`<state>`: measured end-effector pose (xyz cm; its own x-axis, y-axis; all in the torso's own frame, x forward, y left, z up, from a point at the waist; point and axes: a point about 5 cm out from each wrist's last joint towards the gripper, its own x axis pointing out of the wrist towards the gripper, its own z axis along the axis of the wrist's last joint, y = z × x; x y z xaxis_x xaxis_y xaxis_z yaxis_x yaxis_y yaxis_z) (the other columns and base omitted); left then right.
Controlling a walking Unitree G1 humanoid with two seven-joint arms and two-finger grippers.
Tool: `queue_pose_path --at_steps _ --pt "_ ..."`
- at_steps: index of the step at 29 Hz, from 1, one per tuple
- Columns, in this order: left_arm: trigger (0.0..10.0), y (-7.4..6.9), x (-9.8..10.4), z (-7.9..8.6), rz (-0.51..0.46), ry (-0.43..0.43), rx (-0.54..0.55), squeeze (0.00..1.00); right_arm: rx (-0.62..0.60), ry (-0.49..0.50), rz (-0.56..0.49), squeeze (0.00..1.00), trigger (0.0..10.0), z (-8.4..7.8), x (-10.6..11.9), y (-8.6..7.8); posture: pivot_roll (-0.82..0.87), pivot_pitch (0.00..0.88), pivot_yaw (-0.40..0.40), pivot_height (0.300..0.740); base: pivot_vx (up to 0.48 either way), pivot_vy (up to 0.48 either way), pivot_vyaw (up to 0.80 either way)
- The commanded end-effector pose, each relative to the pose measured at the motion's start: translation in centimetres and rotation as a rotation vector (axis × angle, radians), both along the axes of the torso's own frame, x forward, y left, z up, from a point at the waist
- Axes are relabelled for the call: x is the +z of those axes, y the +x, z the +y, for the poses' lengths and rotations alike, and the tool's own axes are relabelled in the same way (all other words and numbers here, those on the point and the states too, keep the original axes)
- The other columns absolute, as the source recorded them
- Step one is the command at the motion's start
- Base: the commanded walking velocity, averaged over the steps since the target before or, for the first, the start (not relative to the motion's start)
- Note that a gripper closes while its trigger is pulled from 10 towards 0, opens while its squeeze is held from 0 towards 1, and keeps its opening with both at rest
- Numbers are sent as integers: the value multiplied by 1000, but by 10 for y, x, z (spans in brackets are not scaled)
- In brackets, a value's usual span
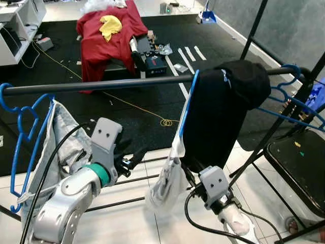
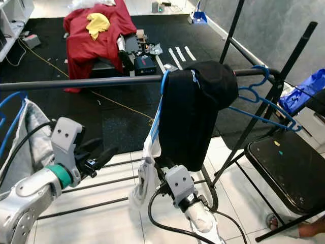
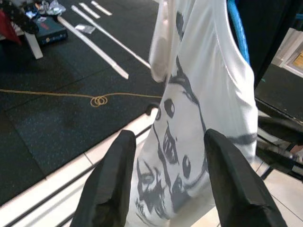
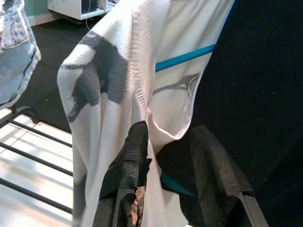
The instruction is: Hang hanger
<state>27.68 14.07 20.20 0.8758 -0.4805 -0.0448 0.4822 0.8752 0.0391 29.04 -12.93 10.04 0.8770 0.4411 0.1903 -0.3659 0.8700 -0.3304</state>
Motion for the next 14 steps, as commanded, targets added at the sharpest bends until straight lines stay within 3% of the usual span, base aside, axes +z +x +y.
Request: queue_pose_path --at_steps 1,6,10,14 --pt "10000 -6 0 1 -8 -1 -11 0 2 0 30 0 10000 -1 -6 -2 -126 165 50 740 0 0 0" --pt "10000 -16 -9 5 2 74 -39 0 1 -4 31 0 10000 -2 -7 -3 -129 165 52 740 0 0 0" --pt "10000 -33 -15 5 11 126 -141 0 -1 -4 30 0 10000 -3 -7 -4 -130 167 55 740 0 0 0" --pt "10000 -38 -22 4 7 177 -125 0 -1 -3 34 0 10000 -3 -8 -5 -121 170 54 740 0 0 0"
